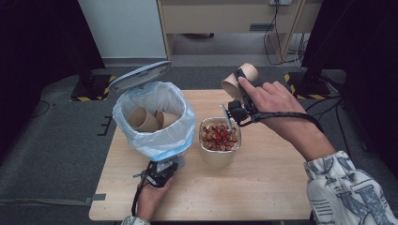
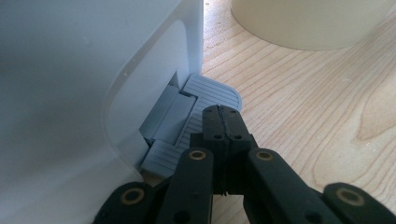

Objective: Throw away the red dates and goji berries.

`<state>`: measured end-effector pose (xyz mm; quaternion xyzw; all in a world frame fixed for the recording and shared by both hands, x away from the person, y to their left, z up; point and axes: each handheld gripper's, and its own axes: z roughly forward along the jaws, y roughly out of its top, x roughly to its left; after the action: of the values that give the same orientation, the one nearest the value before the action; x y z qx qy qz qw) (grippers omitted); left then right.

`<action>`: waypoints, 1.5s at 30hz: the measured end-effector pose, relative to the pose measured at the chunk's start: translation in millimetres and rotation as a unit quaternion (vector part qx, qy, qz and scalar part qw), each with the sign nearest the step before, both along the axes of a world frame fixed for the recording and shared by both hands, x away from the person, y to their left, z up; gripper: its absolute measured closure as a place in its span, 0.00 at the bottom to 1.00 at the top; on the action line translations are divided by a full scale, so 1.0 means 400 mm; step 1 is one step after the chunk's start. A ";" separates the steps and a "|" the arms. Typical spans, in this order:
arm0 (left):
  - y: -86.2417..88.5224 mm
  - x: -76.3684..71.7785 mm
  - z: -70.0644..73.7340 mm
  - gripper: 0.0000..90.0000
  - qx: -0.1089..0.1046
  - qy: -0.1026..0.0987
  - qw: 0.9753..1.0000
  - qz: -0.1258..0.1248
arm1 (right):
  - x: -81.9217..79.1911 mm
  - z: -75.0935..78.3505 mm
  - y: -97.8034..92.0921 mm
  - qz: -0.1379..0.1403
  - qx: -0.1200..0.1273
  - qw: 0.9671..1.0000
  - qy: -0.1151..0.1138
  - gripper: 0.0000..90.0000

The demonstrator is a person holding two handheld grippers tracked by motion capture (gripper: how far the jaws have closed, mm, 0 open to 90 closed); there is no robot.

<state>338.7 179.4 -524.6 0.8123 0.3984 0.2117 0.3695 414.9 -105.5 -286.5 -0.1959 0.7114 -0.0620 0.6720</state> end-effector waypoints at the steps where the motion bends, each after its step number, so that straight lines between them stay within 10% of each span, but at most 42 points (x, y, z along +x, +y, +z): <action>1: 0.000 0.000 0.000 1.00 0.000 0.000 1.000 0.000 | 0.000 -0.001 0.000 -0.001 -0.002 1.000 -0.001 0.35; 7: 0.000 0.000 0.000 1.00 0.000 0.000 1.000 0.000 | 0.004 -0.004 -0.006 -0.002 -0.010 1.000 -0.008 0.35; 13: 0.001 0.000 0.000 1.00 -0.002 0.000 1.000 0.000 | 0.017 -0.021 -0.022 -0.014 0.032 0.999 0.032 0.35; 24: 0.001 0.000 0.000 1.00 -0.003 0.001 1.000 0.001 | 0.040 -0.074 -0.041 -0.018 0.153 0.980 0.126 0.35; 30: 0.001 0.000 0.000 1.00 -0.002 0.001 1.000 0.001 | 0.055 -0.102 -0.053 -0.020 0.223 0.959 0.176 0.35; 39: 0.002 -0.001 -0.001 1.00 -0.005 0.003 1.000 0.002 | 0.087 -0.126 -0.091 -0.032 0.339 0.907 0.247 0.35; 45: 0.001 -0.001 -0.001 1.00 -0.004 0.003 1.000 0.002 | 0.100 -0.132 -0.117 -0.041 0.376 0.886 0.267 0.35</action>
<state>338.1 180.0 -524.9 0.8105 0.4019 0.2086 0.3715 454.8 -152.3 -339.2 0.0918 0.8414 0.2370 0.4770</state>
